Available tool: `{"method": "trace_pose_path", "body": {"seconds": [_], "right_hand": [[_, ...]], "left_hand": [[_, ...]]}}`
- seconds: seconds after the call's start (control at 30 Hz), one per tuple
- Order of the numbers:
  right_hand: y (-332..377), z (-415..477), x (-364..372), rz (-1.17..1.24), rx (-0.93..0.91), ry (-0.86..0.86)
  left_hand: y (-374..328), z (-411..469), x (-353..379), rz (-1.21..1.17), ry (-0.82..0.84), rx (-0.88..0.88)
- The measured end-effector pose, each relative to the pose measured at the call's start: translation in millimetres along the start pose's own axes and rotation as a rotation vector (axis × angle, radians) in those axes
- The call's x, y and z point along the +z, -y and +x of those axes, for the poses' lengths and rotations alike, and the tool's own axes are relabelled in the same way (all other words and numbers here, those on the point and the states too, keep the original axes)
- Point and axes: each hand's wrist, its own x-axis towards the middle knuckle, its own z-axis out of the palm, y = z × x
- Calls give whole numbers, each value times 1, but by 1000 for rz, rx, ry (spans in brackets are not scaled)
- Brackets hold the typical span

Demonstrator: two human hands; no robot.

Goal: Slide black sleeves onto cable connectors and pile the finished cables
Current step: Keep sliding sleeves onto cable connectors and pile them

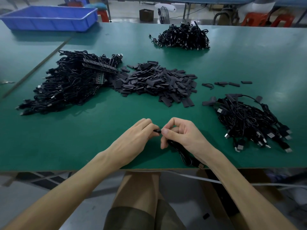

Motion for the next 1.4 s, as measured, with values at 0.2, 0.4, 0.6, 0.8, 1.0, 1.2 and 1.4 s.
{"method": "trace_pose_path", "body": {"seconds": [0.2,0.4,0.6,0.8,1.0,1.2,1.4], "right_hand": [[-3,2,-1,-29,3,4],[-2,1,1,4,-1,-11],[-3,-1,2,67,-29,-80],[-3,0,3,43,-38,-124],[-1,-1,2,91,-40,-147],[-1,-2,1,105,-26,-109],[1,-2,4,82,-35,-91]], "left_hand": [[3,0,1,0,8,34],[0,0,0,-14,-11,32],[6,2,-5,-322,-56,-125],[27,4,-10,-1098,9,-413],[37,0,-12,-1366,72,-370],[40,0,-12,-1415,151,-349],[41,0,-11,-1406,164,-342]]}}
